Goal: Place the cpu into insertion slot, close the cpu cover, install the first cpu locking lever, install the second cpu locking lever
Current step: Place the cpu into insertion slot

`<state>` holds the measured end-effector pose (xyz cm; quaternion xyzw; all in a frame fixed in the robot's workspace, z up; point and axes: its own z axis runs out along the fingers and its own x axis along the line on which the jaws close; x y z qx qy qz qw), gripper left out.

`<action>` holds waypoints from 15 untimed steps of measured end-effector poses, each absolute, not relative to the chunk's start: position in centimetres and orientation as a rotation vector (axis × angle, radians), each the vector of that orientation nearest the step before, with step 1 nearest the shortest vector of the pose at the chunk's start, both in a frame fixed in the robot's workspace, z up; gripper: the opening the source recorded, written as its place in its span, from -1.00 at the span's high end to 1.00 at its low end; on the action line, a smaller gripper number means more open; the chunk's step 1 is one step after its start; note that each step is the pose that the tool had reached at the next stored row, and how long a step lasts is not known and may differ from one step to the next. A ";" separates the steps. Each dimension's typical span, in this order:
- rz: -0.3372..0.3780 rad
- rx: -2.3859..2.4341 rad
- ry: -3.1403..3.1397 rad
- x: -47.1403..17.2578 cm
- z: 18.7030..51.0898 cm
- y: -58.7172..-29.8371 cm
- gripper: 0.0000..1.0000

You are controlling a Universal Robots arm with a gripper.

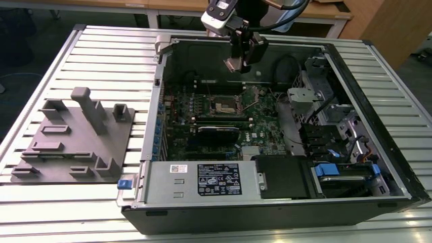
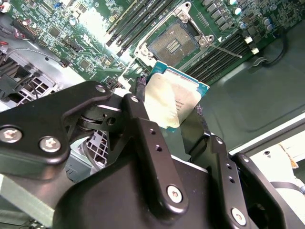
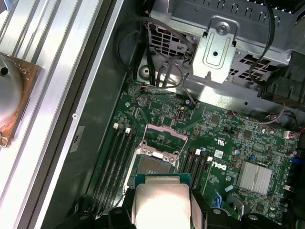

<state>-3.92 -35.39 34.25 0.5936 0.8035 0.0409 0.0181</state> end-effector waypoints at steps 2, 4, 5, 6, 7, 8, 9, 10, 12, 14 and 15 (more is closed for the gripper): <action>0.127 1.844 2.496 -3.9 34.2 -35.4 -0.07; 0.127 1.844 2.496 -3.9 34.2 -35.4 -0.07; 0.127 1.844 2.496 -3.9 34.2 -35.4 -0.07; 0.127 1.844 2.495 -3.9 34.2 -35.4 -0.07; 0.127 1.846 2.493 -3.9 34.2 -35.4 -0.07; 0.127 1.851 2.490 -3.9 34.2 -35.4 -0.07; 0.127 1.859 2.483 -3.9 34.2 -35.4 -0.07; 0.126 1.872 2.473 -3.9 34.2 -35.4 -0.07; 0.125 1.909 2.443 -3.9 34.2 -35.4 -0.07; 0.124 1.952 2.407 -3.9 34.2 -35.4 -0.07; 0.123 1.973 2.389 -3.9 34.2 -35.4 -0.07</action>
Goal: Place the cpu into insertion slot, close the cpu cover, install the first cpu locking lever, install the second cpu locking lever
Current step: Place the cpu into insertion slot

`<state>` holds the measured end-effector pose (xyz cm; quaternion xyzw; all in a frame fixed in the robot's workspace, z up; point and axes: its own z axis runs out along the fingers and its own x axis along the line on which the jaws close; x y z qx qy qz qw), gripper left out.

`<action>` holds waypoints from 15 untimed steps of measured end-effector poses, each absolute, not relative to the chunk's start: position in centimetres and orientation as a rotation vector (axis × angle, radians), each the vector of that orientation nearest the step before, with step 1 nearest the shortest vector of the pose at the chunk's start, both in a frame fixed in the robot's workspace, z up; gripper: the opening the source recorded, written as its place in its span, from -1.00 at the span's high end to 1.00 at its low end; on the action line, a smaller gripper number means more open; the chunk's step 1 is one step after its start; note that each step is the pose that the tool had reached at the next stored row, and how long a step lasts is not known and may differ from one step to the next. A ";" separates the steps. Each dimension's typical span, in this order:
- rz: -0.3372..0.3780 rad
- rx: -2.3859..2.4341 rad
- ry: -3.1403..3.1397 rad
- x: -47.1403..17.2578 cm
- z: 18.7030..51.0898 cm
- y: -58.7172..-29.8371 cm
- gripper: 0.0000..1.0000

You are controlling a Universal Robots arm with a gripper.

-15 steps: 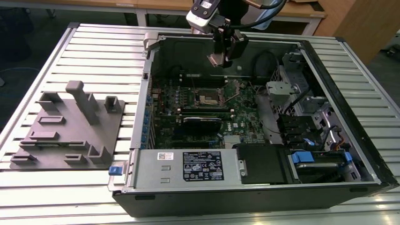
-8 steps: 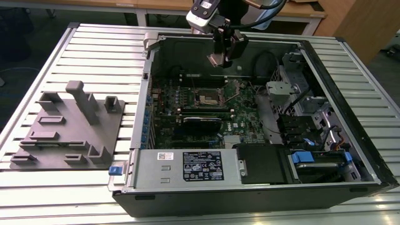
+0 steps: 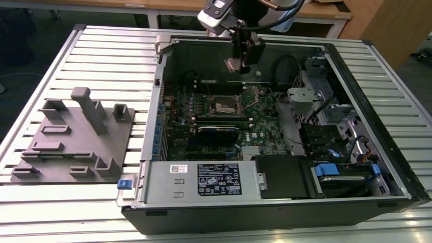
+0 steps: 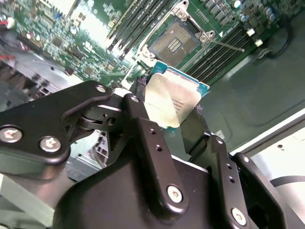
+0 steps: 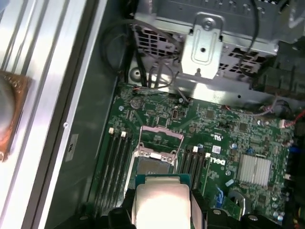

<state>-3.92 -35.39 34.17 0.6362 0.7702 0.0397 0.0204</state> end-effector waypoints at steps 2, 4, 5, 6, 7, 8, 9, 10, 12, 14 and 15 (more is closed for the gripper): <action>0.122 2.012 2.354 -3.9 34.2 -35.4 -0.07; 0.121 2.034 2.334 -3.9 34.2 -35.4 -0.07; 0.121 2.039 2.330 -3.9 34.2 -35.4 -0.07; 0.121 2.040 2.329 -3.9 34.2 -35.4 -0.07; 0.121 2.040 2.329 -3.9 34.2 -35.4 -0.07; 0.121 2.040 2.329 -3.9 34.2 -35.4 -0.07; 0.121 2.040 2.329 -3.9 34.2 -35.4 -0.07; 0.121 2.040 2.329 -3.9 34.2 -35.4 -0.07; 0.121 2.040 2.329 -3.9 34.2 -35.4 -0.07; 0.121 2.040 2.329 -3.9 34.2 -35.4 -0.07; 0.121 2.040 2.328 -3.9 34.2 -35.4 -0.07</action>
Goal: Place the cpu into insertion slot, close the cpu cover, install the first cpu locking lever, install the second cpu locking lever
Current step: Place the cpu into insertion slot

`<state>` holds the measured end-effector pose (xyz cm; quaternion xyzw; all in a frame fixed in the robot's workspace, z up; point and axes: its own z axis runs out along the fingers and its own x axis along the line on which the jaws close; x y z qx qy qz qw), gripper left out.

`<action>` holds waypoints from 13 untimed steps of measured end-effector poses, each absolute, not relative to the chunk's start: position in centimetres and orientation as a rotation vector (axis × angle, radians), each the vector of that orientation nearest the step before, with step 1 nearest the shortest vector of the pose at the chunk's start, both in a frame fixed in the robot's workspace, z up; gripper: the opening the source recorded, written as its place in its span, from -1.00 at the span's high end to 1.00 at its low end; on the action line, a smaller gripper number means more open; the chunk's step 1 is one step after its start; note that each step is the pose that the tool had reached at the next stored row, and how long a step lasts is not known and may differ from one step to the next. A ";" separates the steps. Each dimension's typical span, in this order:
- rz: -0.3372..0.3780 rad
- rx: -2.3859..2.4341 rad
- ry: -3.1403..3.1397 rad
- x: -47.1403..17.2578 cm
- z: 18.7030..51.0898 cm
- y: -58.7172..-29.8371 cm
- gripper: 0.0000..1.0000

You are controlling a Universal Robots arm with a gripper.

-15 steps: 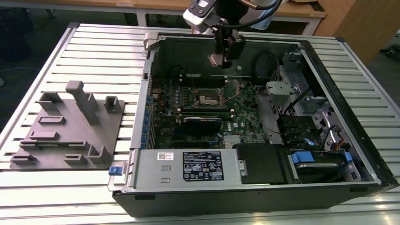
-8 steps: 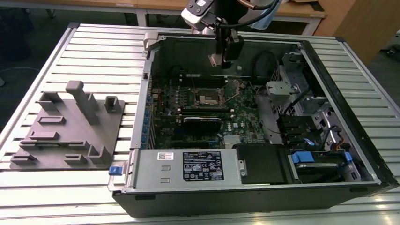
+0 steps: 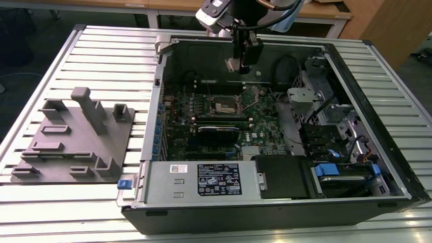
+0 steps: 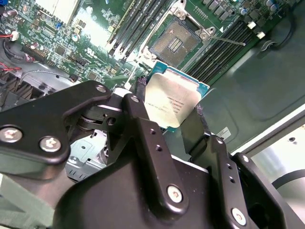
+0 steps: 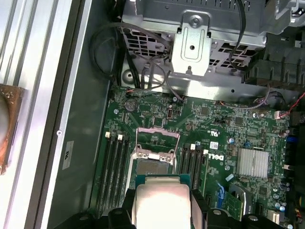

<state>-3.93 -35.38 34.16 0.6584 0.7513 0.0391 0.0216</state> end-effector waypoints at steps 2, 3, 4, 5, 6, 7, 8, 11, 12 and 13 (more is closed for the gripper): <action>0.121 2.042 2.327 -3.9 34.2 -35.4 -0.07; 0.121 2.044 2.325 -3.9 34.2 -35.4 -0.07; 0.121 2.048 2.322 -3.9 34.2 -35.4 -0.07; 0.121 2.053 2.317 -3.9 34.2 -35.4 -0.07; 0.121 2.061 2.309 -3.9 34.2 -35.4 -0.07; 0.120 2.072 2.299 -3.9 34.2 -35.4 -0.07; 0.120 2.082 2.289 -3.9 34.2 -35.4 -0.07; 0.119 2.124 2.249 -3.9 34.1 -35.4 -0.07; 0.118 2.143 2.230 -3.9 34.1 -35.4 -0.07; 0.117 2.160 2.212 -3.9 34.1 -35.4 -0.07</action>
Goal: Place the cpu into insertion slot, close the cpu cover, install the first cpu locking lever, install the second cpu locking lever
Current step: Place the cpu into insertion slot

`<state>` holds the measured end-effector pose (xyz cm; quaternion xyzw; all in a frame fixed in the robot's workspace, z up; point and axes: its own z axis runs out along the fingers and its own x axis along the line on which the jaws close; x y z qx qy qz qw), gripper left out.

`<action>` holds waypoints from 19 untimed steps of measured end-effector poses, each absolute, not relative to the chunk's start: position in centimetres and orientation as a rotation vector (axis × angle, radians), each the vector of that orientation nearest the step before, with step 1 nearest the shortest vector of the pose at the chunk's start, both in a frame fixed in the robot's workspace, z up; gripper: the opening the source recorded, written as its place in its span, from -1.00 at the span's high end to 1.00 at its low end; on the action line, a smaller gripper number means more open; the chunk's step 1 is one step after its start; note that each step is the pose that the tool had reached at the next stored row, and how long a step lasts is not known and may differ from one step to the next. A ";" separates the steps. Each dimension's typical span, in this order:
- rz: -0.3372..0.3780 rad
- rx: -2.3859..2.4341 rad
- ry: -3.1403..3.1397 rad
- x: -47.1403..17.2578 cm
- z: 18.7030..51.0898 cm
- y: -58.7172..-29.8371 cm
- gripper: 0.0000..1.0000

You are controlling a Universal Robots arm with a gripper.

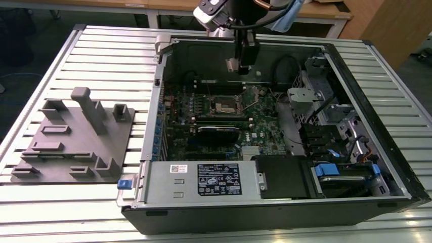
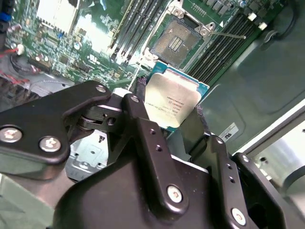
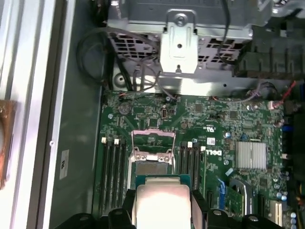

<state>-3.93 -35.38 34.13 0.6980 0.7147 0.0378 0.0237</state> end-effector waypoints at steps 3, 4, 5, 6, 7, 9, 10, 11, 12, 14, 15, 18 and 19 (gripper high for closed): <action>0.116 2.199 2.172 -3.9 34.1 -35.4 -0.07; 0.116 2.199 2.172 -3.9 34.1 -35.4 -0.07; 0.116 2.200 2.171 -3.9 34.1 -35.4 -0.07; 0.116 2.206 2.164 -3.9 34.0 -35.4 -0.07; 0.116 2.206 2.164 -3.9 33.8 -35.4 -0.07; 0.116 2.206 2.164 -3.9 33.8 -35.4 -0.07; 0.116 2.206 2.164 -3.9 33.8 -35.4 -0.07; 0.116 2.206 2.164 -3.9 33.7 -35.4 -0.07; 0.116 2.207 2.164 -3.9 33.7 -35.4 -0.07; 0.116 2.207 2.164 -3.9 33.6 -35.4 -0.07; 0.116 2.207 2.164 -3.9 33.6 -35.4 -0.07; 0.116 2.207 2.164 -3.9 33.5 -35.4 -0.07; 0.116 2.207 2.164 -3.9 33.5 -35.4 -0.07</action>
